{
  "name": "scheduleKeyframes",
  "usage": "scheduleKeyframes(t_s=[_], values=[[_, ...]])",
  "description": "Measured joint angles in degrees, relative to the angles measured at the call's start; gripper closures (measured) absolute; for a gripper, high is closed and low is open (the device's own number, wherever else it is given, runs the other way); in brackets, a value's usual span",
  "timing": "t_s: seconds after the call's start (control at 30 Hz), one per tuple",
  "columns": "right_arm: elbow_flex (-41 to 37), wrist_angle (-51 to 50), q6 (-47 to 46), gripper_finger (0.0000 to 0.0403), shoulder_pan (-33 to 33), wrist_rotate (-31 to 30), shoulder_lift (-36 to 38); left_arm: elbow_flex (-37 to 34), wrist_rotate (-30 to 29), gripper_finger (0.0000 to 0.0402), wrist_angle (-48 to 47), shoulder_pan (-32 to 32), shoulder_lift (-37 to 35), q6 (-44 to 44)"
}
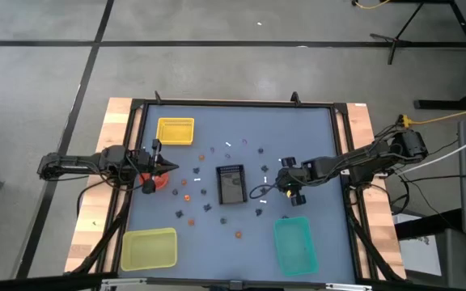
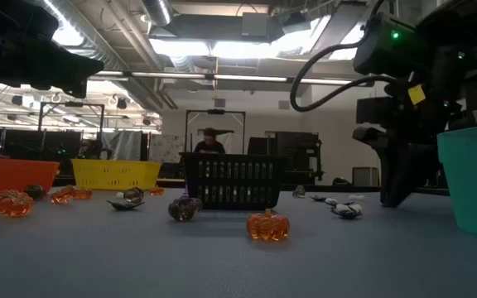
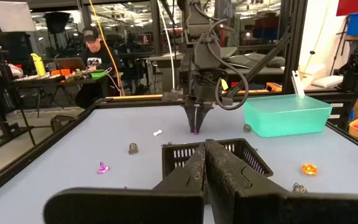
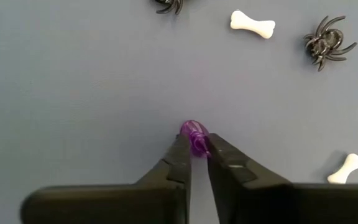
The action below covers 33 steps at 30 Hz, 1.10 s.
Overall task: Sort Halloween decoration
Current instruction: Put the violet witch hat toy into the top yellow bin
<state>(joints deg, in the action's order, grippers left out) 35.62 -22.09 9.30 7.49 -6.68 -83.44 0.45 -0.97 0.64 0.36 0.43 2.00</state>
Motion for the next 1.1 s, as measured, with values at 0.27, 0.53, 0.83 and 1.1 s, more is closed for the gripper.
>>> scheduleKeyframes(t_s=[0.27,0.53,0.83,1.1], values=[[0.02,-0.13,0.00,0.0387,0.00,-0.20,0.02,0.00,0.00,0.0401,0.00,0.00,0.00,0.00],[1.42,-1.68,0.00,0.0388,-0.02,-0.20,-0.19,-0.02,-0.02,0.0401,0.00,0.00,-0.01,0.00],[11.44,-1.54,2.48,0.0389,-0.04,-0.35,-0.19,-0.01,-0.02,0.0401,0.00,0.00,0.00,0.07],[17.67,5.61,8.17,0.0389,-1.66,-5.10,-0.13,0.00,0.00,0.0401,0.00,0.00,0.00,0.09]])
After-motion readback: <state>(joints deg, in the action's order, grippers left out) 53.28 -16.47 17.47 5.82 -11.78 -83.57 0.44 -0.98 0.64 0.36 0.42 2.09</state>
